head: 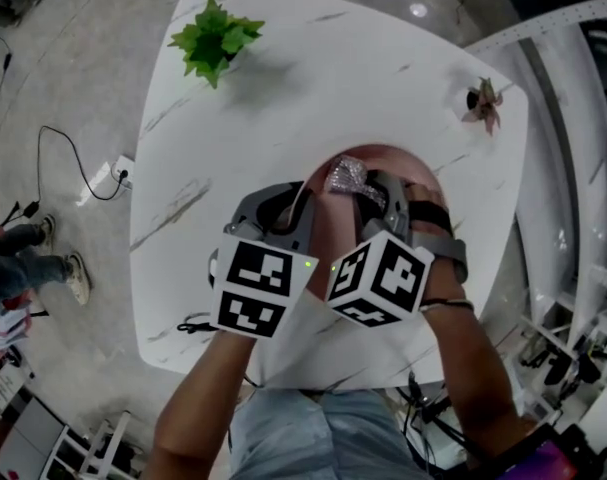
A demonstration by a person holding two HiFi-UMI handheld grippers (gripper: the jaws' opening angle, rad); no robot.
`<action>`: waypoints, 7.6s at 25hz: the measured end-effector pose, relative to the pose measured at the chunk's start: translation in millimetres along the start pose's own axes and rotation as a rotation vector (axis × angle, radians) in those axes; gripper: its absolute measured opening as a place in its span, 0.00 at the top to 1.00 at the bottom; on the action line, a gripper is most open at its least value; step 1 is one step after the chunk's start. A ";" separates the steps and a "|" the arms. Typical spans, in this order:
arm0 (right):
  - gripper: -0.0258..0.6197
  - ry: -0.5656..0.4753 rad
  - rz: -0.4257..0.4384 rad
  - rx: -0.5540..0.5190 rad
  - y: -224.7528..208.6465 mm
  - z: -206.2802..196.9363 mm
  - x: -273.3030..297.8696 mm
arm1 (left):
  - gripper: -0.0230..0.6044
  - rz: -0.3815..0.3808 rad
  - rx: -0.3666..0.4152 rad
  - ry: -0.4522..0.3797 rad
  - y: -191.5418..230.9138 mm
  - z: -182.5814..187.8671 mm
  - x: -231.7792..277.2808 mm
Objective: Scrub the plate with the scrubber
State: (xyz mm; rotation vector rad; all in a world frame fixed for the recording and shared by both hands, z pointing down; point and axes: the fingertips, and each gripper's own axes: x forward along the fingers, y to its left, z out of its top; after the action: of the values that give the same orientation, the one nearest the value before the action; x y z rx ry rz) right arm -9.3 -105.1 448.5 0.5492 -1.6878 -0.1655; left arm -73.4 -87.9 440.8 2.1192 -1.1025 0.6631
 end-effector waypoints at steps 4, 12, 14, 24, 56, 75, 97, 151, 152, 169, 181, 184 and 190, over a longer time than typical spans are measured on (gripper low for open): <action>0.82 -0.052 0.013 -0.072 17.0 12.5 -4.3 | 0.91 -0.008 -0.015 0.008 1.7 -0.5 0.3; 0.83 -0.091 0.031 -0.210 43.4 17.1 -14.7 | 0.92 -0.011 -0.047 0.011 3.8 -0.1 0.6; 0.83 -0.102 0.036 -0.221 50.2 18.1 -17.7 | 0.92 -0.010 -0.056 0.010 4.5 0.1 0.6; 0.83 -0.170 0.123 -0.297 101.2 20.2 -40.1 | 0.93 -0.014 -0.076 0.031 4.0 -2.1 -0.5; 0.83 0.057 0.433 0.048 119.6 -70.3 -68.2 | 0.92 0.043 0.016 0.033 3.1 0.2 2.6; 0.83 0.171 0.240 0.477 28.8 -109.7 -31.4 | 0.92 0.038 0.017 0.031 1.3 0.7 3.7; 0.82 0.081 0.123 0.287 -14.1 -44.6 -1.2 | 0.92 0.017 0.002 0.043 -1.4 0.2 3.0; 0.83 0.073 0.427 0.191 112.5 -71.0 -60.6 | 0.92 0.045 0.012 0.040 2.5 0.1 3.0; 0.83 0.086 0.422 0.202 110.0 -73.3 -59.6 | 0.92 0.045 0.011 0.039 2.3 0.1 3.1; 0.83 0.161 0.250 0.439 39.9 -104.5 -35.6 | 0.92 0.036 0.008 0.044 -0.5 0.1 3.1; 0.82 0.139 0.127 0.444 -6.3 -90.0 -13.3 | 0.92 0.022 0.007 0.065 -3.4 -2.6 1.1; 0.82 0.125 0.110 0.413 -13.9 -78.6 -7.8 | 0.92 0.021 0.001 0.065 -3.2 -3.1 1.4; 0.82 0.109 0.096 0.332 -16.0 -59.0 -3.6 | 0.92 0.030 -0.008 0.034 -1.8 0.4 3.2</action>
State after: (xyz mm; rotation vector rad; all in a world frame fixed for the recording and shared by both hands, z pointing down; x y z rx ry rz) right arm 51.9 -106.0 450.5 0.7079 -1.6399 0.2146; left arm -70.2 -89.1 442.1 2.0800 -1.1190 0.7054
